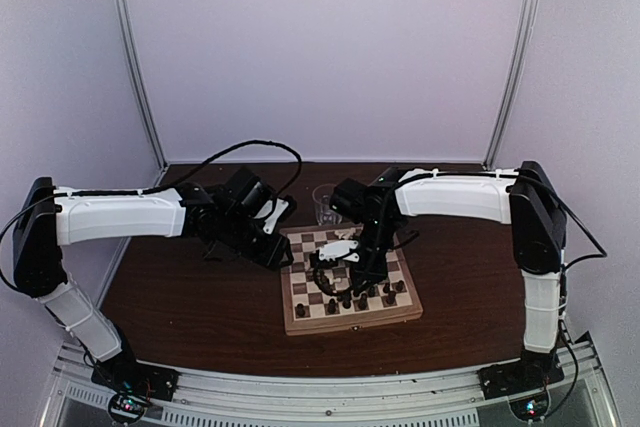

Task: Set up the chess pieces on the board
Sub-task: Place the pawn at e7.

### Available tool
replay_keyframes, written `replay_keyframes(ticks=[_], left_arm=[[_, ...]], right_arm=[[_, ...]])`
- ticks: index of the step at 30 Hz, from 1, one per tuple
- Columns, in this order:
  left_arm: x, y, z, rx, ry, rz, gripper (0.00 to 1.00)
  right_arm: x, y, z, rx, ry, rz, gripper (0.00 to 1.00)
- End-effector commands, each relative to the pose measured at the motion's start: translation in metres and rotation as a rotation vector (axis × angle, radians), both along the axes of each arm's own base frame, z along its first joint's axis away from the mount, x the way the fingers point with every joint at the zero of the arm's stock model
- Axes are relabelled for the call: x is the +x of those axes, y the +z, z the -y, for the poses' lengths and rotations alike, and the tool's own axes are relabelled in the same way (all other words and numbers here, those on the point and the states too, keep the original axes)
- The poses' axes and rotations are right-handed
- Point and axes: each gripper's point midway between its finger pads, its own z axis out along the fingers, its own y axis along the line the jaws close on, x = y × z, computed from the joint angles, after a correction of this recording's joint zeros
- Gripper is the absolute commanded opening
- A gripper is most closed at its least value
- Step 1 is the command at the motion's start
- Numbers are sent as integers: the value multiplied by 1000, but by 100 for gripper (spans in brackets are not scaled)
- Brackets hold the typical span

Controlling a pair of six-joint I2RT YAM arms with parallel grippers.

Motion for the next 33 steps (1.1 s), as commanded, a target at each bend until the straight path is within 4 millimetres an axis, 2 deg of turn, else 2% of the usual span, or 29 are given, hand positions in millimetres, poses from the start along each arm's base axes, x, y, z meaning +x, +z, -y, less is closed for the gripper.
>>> replay_keyframes(ticks=[1, 8, 11, 14, 17, 20, 25, 29, 31, 33], left_arm=[[5, 16, 5, -34, -23, 29, 44], [3, 23, 7, -48, -38, 28, 45], [-2, 24, 17, -74, -102, 17, 45], [-10, 25, 31, -111, -206, -2, 44], [-16, 29, 45, -137, -316, -10, 44], [-17, 35, 59, -139, -421, -12, 43], [-15, 20, 77, -113, -532, -51, 42], [-29, 8, 91, -114, -680, -61, 42], [-32, 0, 97, -106, -717, -66, 42], [-33, -6, 101, -102, -744, -80, 42]], right_arm=[[-4, 22, -3, 41, 15, 18, 23], [-6, 23, -4, 45, 13, 2, 24], [-4, 34, -3, 67, 4, 16, 26], [-1, 54, 4, 106, -9, 25, 27], [3, 81, 21, 183, -49, 20, 29], [10, 109, 47, 265, -112, 42, 31], [17, 145, 92, 423, -280, 61, 33], [30, 154, 124, 544, -419, 182, 39], [34, 151, 135, 578, -453, 244, 44], [40, 147, 144, 564, -478, 289, 45]])
